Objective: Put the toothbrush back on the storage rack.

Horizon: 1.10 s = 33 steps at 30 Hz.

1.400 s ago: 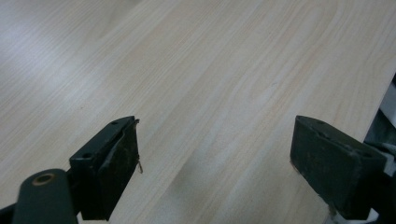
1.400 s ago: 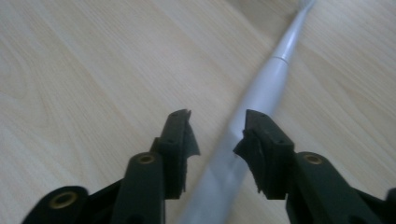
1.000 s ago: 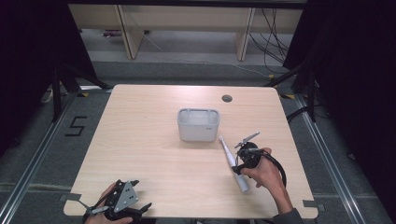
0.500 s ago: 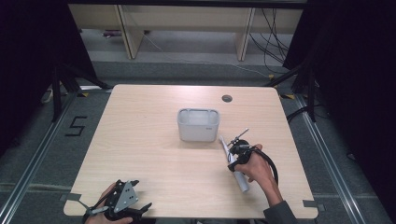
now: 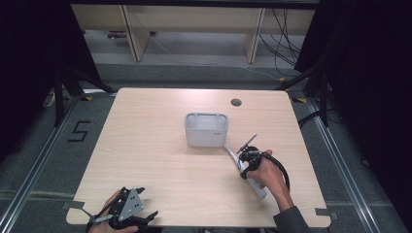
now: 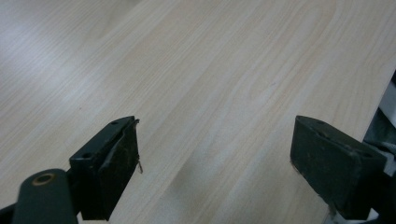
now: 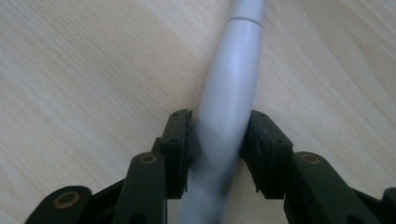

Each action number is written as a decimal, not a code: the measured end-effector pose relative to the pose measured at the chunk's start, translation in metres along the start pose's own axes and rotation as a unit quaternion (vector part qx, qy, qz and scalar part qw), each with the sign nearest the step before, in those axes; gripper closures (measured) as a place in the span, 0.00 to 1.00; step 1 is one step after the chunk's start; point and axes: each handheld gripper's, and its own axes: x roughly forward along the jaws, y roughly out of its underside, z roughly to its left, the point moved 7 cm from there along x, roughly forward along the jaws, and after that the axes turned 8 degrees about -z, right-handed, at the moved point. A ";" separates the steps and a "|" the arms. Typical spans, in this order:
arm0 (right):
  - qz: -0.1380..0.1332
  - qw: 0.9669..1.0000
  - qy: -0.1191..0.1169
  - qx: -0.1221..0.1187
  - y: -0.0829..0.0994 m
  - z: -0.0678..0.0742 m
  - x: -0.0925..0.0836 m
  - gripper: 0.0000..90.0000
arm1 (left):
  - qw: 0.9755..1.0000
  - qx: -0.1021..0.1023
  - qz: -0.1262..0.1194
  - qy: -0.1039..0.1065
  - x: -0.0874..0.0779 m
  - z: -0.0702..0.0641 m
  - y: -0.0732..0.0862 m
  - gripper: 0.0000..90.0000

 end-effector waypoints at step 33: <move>0.001 0.997 -0.017 -0.069 0.008 0.001 -0.020 0.74 | 1.000 -0.007 -0.005 0.005 -0.002 -0.001 -0.001 0.17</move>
